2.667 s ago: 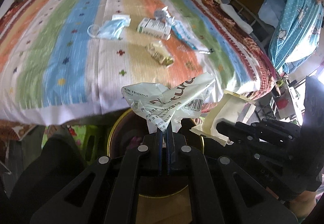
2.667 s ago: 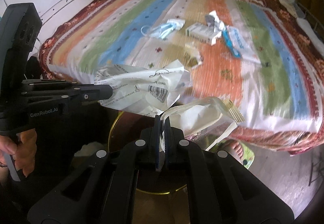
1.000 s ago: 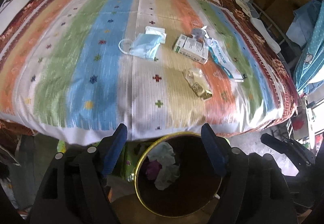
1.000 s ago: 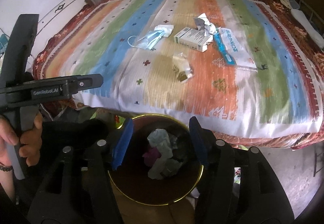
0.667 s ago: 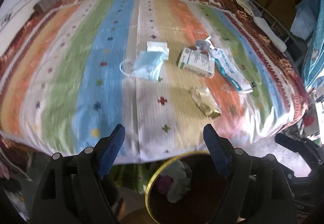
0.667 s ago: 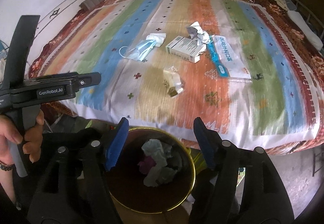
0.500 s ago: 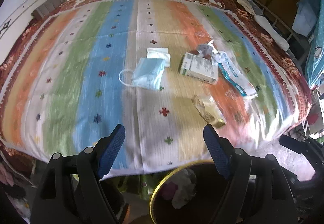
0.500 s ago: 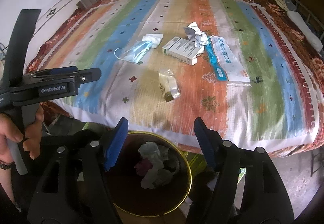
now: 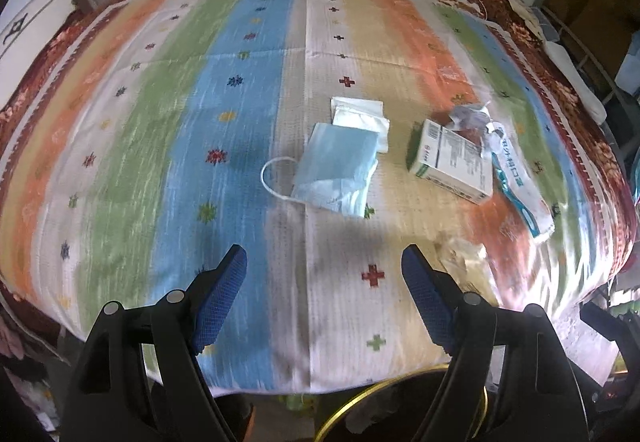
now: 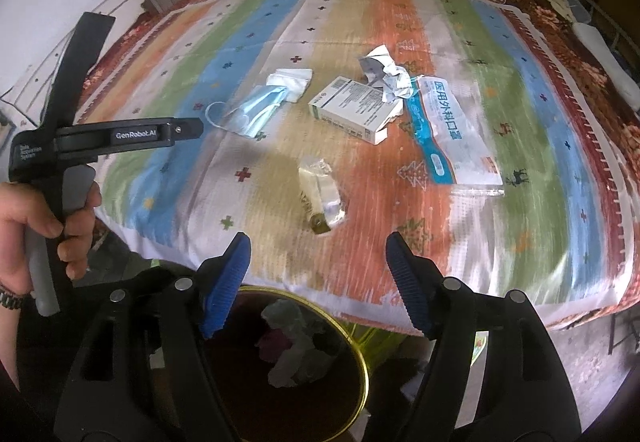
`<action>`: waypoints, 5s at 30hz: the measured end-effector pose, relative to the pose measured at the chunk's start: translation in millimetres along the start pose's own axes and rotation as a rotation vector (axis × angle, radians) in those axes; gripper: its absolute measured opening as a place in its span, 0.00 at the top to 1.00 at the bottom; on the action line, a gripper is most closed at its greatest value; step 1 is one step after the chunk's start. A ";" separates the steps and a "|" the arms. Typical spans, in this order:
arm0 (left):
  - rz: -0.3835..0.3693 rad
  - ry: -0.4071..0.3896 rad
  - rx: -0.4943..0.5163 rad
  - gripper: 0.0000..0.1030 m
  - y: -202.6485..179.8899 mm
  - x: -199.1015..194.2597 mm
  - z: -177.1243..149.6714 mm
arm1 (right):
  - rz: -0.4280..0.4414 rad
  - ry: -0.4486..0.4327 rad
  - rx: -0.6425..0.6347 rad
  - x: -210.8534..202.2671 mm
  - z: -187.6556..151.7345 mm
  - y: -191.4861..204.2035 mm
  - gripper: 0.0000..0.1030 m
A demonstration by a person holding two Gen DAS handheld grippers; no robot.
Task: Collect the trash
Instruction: 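Move both tools back toward the blue face mask and clear plastic bag, then grasp the blue face mask with the left gripper while the right grasps the clear plastic bag, then lift the blue mask and clear bag and carry both over the bin, then open both grippers to drop the mask and bag into the bin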
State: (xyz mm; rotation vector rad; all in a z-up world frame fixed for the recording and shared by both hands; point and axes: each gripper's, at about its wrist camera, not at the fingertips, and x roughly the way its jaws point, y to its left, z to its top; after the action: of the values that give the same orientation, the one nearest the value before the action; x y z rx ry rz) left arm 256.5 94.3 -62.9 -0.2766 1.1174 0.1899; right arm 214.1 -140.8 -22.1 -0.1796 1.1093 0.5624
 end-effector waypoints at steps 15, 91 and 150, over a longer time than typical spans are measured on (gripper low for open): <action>-0.018 0.033 -0.036 0.23 23.5 56.1 41.8 | -0.002 0.071 -0.014 55.7 27.9 -2.5 0.36; -0.283 -0.116 0.164 0.96 -53.0 -103.2 -67.2 | 0.061 -0.109 -0.042 -64.6 -33.5 18.7 0.78; -0.306 0.069 0.139 0.69 -46.8 -93.2 -188.3 | 0.074 0.113 0.002 -46.6 -152.5 39.5 0.57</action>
State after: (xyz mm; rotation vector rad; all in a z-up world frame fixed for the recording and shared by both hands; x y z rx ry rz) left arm 68.7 -10.1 -49.8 -0.3280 1.1356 -0.1695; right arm 57.5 -185.4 -43.8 -0.1711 1.2296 0.6231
